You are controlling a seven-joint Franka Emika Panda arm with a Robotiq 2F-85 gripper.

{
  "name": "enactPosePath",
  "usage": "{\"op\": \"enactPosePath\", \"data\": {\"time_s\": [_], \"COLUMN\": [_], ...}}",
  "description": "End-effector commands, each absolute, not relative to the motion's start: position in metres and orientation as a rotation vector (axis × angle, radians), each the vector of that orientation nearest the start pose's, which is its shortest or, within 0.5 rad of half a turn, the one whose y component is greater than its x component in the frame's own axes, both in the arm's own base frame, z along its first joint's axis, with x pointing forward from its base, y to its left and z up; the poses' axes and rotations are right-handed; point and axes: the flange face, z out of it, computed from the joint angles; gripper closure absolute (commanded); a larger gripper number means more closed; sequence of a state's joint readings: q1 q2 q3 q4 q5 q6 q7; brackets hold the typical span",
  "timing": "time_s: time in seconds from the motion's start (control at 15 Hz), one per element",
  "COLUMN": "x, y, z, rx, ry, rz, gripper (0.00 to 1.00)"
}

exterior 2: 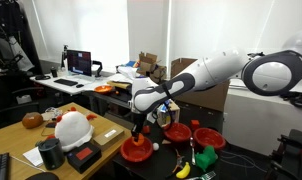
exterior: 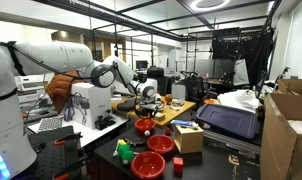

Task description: Pick up the orange ball from the table and put it in the bowl

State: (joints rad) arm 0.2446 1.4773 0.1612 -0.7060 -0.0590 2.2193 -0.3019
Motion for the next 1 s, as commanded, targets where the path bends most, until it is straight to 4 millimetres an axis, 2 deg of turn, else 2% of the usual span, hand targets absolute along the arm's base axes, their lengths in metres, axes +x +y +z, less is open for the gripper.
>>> {"op": "enactPosePath", "data": {"time_s": [0.0, 0.4, 0.47, 0.93], "x": [0.738, 0.732, 0.732, 0.736], "y": [0.260, 0.271, 0.271, 0.264], "z": [0.044, 0.043, 0.043, 0.049], "rx": [-2.871, -2.857, -2.860, -2.883], "ry": [-0.843, -0.817, -0.811, -0.765], "rz": [-0.032, 0.009, 0.014, 0.028], "gripper": [0.93, 0.93, 0.55, 0.04]}}
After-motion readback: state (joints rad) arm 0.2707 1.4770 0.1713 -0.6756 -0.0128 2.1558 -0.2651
